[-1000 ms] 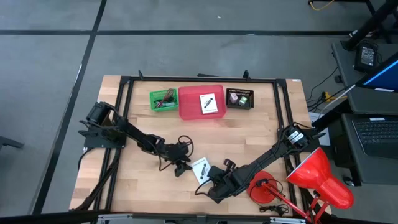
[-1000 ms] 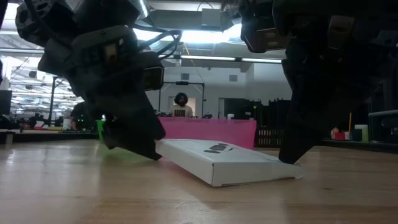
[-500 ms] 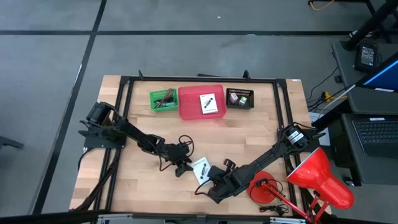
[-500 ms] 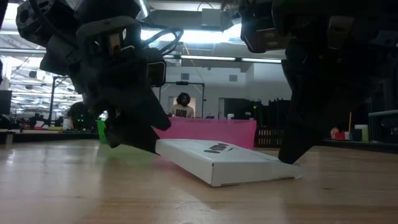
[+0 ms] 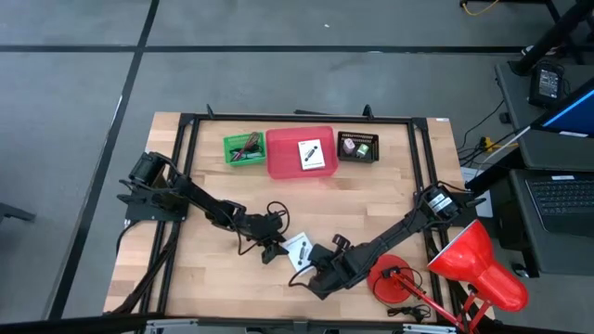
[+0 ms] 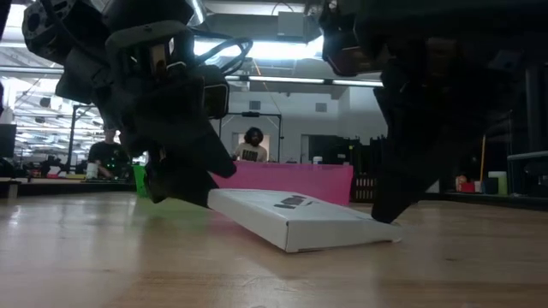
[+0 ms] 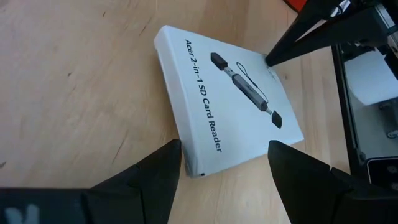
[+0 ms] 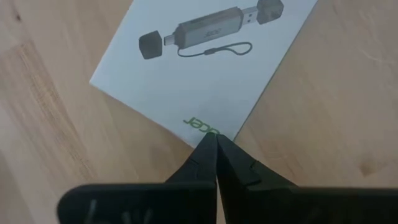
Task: Pick and place items into bin
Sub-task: Put the white card reader box into the red bin
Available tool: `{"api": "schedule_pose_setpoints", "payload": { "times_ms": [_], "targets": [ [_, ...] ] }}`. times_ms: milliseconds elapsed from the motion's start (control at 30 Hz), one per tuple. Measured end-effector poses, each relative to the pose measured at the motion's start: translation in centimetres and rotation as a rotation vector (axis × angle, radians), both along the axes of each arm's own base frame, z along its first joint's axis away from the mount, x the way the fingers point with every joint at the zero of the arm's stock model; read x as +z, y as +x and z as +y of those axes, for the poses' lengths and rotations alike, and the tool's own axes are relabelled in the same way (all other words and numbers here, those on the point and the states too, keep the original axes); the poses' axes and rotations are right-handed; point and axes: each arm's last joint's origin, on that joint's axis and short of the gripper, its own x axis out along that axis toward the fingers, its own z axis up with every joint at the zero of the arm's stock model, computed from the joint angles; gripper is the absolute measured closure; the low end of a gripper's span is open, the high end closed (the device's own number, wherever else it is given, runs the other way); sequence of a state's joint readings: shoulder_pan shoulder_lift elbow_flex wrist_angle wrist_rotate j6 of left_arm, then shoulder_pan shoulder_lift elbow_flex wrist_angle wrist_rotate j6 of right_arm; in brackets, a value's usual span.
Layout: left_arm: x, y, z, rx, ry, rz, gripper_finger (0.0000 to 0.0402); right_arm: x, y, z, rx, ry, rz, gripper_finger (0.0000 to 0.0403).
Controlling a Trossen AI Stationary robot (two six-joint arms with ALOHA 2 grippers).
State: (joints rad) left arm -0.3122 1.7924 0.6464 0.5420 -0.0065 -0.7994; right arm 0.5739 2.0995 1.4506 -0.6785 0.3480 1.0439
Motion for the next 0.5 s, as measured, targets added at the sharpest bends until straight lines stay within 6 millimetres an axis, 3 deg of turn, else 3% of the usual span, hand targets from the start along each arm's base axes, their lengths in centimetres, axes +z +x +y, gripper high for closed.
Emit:
{"api": "schedule_pose_setpoints", "payload": {
  "times_ms": [500],
  "targets": [
    [0.05,-0.15,-0.56,-0.042,-0.019,0.0,0.0173,0.0,0.19,-0.3,-0.008,0.001,0.0,0.0403]
  ]
}}
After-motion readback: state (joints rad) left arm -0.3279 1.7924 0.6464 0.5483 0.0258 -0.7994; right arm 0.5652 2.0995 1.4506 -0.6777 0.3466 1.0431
